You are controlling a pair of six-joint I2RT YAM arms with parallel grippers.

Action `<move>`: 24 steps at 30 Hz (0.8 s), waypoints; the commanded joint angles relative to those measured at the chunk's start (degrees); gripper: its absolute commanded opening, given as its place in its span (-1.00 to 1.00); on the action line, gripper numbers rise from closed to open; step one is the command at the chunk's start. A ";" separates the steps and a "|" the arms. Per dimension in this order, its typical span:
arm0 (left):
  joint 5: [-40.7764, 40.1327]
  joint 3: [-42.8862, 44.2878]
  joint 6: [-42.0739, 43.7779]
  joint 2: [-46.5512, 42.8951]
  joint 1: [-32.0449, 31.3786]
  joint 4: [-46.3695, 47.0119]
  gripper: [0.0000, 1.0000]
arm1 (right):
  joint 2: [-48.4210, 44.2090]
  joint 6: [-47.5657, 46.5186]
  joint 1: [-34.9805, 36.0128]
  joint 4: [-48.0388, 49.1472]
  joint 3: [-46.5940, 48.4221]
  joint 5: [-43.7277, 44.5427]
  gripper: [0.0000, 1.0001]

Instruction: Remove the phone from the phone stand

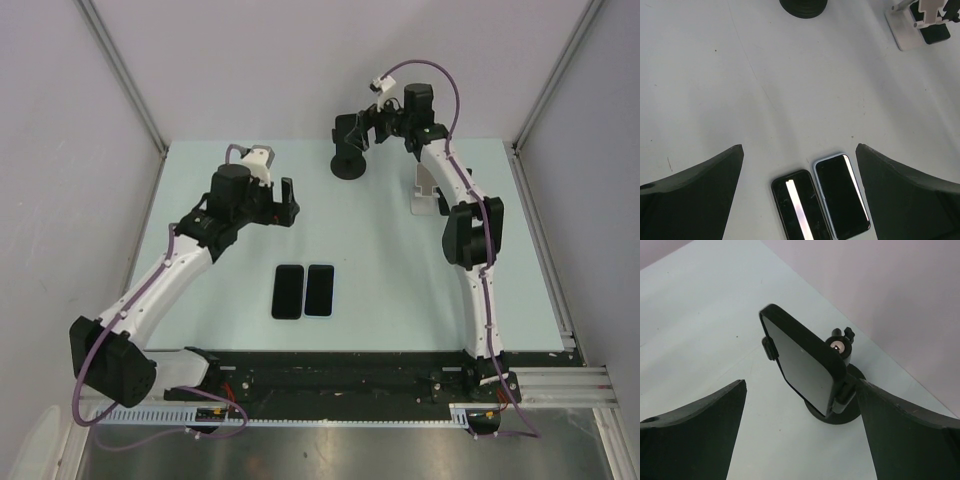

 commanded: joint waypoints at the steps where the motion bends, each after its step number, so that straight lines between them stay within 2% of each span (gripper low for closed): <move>1: 2.13 -0.37 2.24 1.16 -0.23 1.98 1.00 | 1.68 -1.14 0.21 3.55 3.41 -3.72 0.89; 8: 2.48 -0.54 2.24 2.65 -0.23 1.90 1.00 | 1.78 -1.15 1.71 6.71 0.95 -4.96 0.71; 12: 2.57 -0.54 1.97 2.74 -0.23 1.90 1.00 | 0.63 -0.79 2.41 7.24 -1.24 -4.87 0.40; 17: 2.57 -0.63 1.97 2.83 -0.32 1.90 1.00 | -4.63 0.52 2.94 12.32 -8.18 -1.90 0.19; 24: 2.66 -0.63 1.80 2.39 -0.32 1.90 1.00 | -8.68 1.32 3.20 14.62 -14.78 1.19 0.07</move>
